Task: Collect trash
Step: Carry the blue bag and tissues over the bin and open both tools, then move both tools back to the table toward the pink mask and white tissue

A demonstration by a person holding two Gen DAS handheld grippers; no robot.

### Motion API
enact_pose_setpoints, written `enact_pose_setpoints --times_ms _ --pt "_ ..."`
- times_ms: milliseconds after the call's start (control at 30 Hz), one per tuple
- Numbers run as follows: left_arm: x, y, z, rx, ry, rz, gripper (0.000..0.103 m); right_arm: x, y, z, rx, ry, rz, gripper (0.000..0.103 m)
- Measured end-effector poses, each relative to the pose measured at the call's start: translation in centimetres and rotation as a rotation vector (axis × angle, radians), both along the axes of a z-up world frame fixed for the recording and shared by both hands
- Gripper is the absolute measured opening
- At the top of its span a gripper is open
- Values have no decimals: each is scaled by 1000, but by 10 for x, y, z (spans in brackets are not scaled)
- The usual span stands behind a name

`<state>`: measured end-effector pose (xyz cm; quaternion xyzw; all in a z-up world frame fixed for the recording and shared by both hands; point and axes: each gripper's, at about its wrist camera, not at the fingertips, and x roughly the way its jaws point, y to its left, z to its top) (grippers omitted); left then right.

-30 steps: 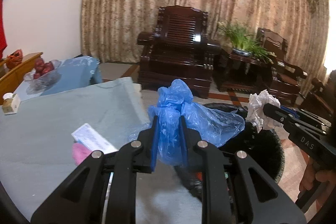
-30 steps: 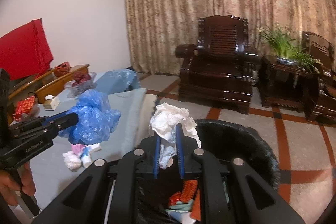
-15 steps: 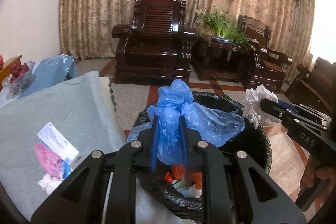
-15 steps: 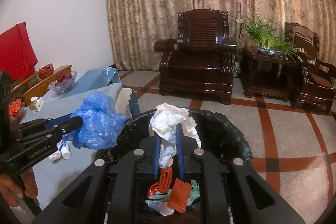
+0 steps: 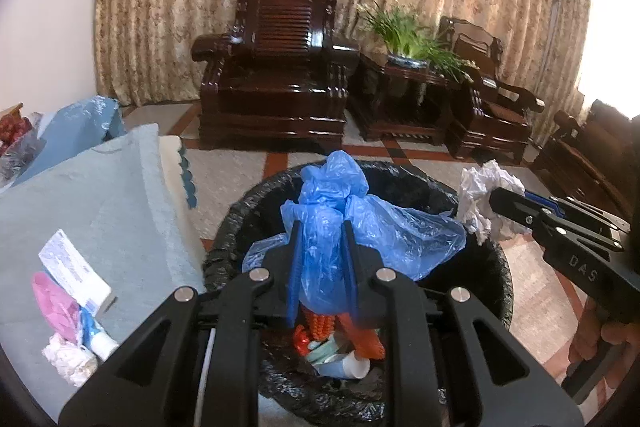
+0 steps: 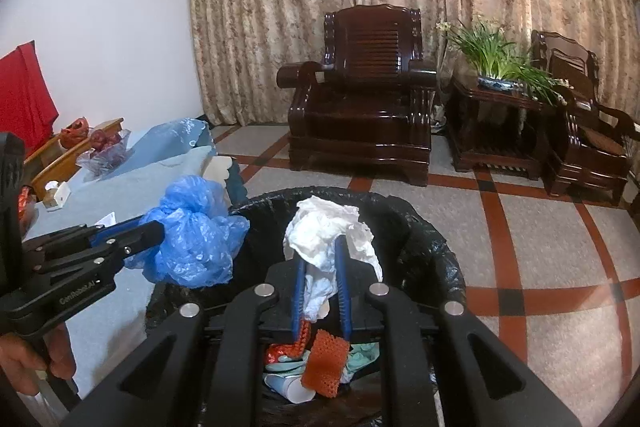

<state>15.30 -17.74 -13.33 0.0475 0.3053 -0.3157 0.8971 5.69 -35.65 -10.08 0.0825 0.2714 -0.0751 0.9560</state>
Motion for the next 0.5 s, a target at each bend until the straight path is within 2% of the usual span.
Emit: enact_pose_setpoints --times_ms 33,67,100,133,233,333,400,500 --pt "0 0 -2 -2 4 0 24 0 -1 -1 -5 4 -7 14" --pt "1 1 -2 -12 15 -4 33 1 -1 -2 -5 10 -14 21" --pt "2 2 -3 -21 29 -11 38 1 -4 -3 -2 15 -16 32" --pt "3 4 -4 -26 33 -11 47 2 -5 -4 2 21 -17 35" --pt "3 9 -5 -30 38 -10 57 1 -5 -8 -1 29 -24 39" --pt "2 18 -5 -38 32 12 68 0 -5 -6 -2 22 -32 57" --pt "-1 26 -2 -41 15 32 76 -1 -3 -4 -8 12 -36 79" --pt "-3 40 5 -48 -12 69 85 -2 3 0 -27 -10 -37 92"
